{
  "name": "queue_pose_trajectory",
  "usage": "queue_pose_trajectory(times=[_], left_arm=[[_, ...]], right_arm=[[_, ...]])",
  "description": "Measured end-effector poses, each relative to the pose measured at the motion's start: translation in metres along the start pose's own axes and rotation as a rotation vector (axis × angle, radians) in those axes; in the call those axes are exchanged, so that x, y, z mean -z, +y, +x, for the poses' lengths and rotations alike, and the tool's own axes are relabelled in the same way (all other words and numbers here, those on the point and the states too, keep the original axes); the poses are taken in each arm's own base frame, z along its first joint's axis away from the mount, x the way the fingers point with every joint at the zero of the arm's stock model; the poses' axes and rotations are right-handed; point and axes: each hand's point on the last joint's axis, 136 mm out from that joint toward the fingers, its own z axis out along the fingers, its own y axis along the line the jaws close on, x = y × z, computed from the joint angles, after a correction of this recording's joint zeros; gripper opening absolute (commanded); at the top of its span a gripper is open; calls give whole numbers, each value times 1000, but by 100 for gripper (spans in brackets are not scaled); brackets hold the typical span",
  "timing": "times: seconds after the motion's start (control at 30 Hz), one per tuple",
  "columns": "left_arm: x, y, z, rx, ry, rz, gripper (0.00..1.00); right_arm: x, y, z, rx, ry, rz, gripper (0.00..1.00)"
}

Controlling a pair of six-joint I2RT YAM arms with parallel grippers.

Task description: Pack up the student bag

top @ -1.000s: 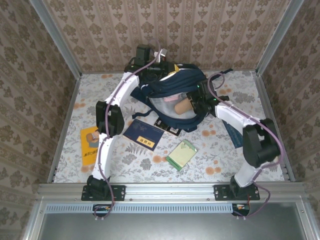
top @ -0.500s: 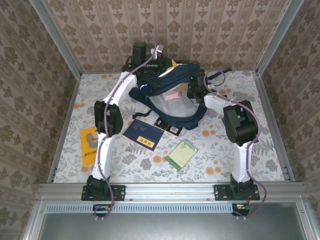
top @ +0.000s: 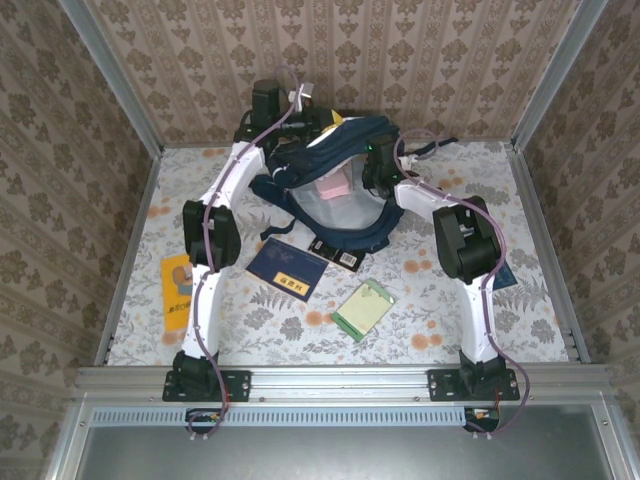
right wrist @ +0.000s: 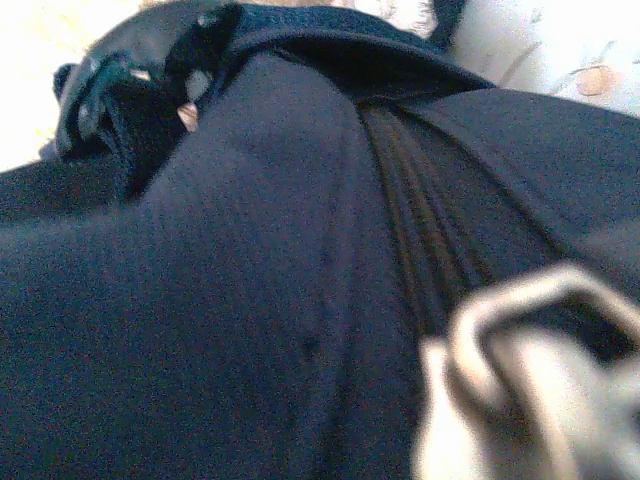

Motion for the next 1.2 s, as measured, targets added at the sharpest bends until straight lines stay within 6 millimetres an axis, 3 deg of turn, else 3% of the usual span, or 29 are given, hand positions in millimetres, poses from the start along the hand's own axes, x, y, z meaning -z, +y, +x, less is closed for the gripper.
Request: queue_pose_trajectory(times=[0.13,0.23,0.47,0.63,0.77,0.9,0.97,1.0,1.13,1.2], left_arm=[[-3,4,4,10,17,3,0],[-4,7,7,22,27,0,0],[-5,11,10,12,37,-12,0],[-12,20,25,1,76,-49,0],[-25,23,45,-17,128,-67,0],[-36,26,63,-23,170,-85,11],[-37,30,65,-27,169,-106,31],[-36,34,62,-32,154,-128,35],[-19,59,51,-14,96,-218,54],[-7,65,50,-5,72,-264,58]], right_arm=[[20,-21,-3,115,78,45,97],[49,-29,-13,225,132,55,98],[118,-18,-9,549,295,44,97],[163,-36,-5,822,355,131,100],[203,-55,-15,973,365,187,100],[229,-61,-30,1039,359,186,100],[234,-64,-35,1017,379,153,100],[236,-67,-38,995,394,142,100],[235,-95,-50,901,464,201,96],[233,-103,-47,877,502,219,91]])
